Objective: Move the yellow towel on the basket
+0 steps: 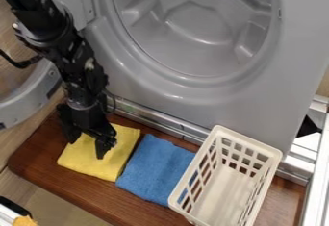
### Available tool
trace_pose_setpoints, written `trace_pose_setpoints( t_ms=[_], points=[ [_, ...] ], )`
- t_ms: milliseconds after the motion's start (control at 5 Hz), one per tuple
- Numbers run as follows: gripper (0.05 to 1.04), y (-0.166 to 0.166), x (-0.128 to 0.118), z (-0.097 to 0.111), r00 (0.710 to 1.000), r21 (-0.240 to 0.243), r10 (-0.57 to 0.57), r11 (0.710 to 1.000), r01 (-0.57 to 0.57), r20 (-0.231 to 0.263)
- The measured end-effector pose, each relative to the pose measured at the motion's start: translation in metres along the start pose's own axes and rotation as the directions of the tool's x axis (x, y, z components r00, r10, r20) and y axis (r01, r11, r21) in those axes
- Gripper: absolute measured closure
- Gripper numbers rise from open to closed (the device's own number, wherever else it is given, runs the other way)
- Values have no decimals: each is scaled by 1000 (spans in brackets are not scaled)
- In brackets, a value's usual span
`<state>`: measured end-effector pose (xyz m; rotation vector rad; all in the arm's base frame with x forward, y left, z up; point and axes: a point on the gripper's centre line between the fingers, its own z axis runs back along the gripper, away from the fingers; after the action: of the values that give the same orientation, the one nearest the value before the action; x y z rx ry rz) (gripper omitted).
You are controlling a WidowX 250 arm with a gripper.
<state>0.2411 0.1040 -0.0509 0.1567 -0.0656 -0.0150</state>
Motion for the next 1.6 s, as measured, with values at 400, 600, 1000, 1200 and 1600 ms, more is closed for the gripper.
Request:
trace_pose_setpoints(
  t_ms=[400,600,1000,1200,1600],
  points=[
    [83,3,8,-17,998,-46,54,998,-53,28],
    [133,1,10,-28,999,-77,43,996,-42,13],
    [659,-2,4,-26,997,-63,70,996,-68,22],
    [880,-5,-2,-16,998,-47,61,997,-60,19],
    [992,-2,1,27,996,20,69,997,-70,50]
  ],
)
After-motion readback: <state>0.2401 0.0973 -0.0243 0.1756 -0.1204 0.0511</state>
